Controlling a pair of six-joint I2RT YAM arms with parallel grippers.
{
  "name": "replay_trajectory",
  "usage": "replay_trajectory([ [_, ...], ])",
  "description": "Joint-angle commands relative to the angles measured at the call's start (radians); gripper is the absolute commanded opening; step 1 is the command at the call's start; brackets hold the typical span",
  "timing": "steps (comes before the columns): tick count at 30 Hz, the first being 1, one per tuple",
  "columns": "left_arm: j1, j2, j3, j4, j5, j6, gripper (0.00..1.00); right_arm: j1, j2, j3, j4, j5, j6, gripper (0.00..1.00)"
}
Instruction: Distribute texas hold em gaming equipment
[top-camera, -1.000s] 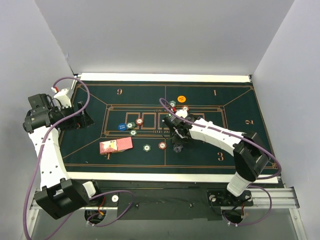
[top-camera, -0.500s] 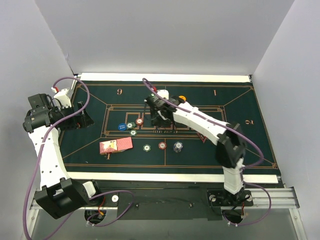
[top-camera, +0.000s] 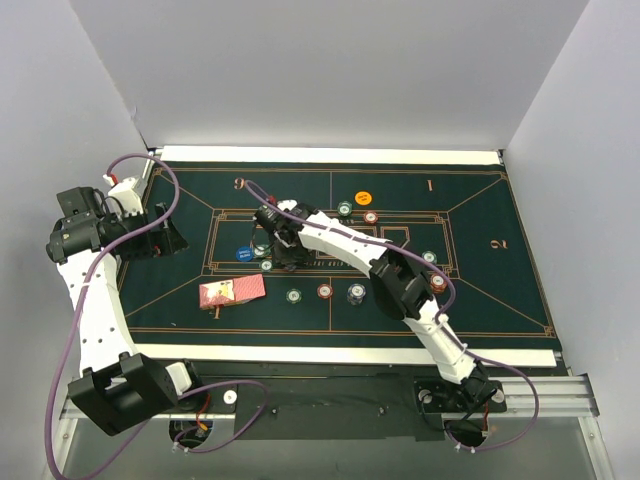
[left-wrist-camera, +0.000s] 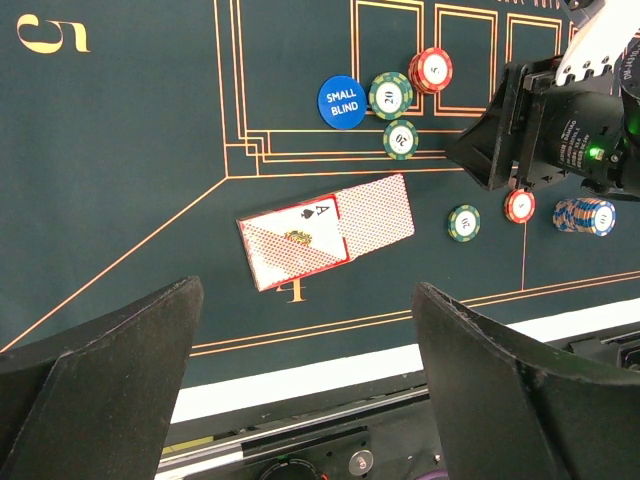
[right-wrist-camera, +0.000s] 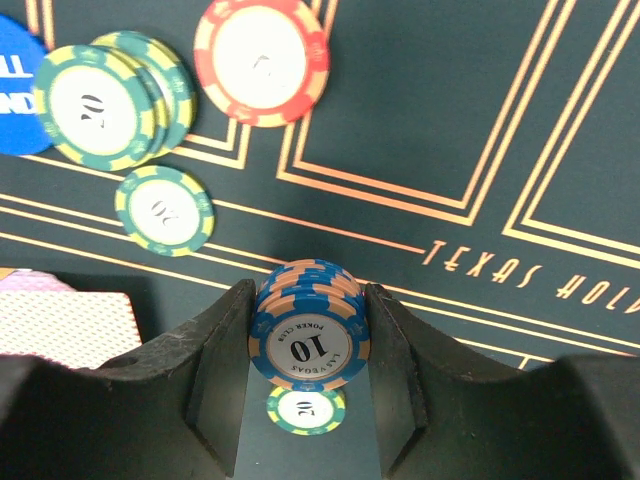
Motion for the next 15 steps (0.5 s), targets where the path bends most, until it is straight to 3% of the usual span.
replay_trajectory([
  [1,0.009,0.000,0.006,0.025,0.017,0.020,0.97,0.006,0.005,0.076,-0.044,-0.006,-0.006,0.22],
  [15,0.009,0.002,0.013,0.020,0.013,0.023,0.97,0.002,0.117,0.151,-0.032,-0.025,-0.017,0.22],
])
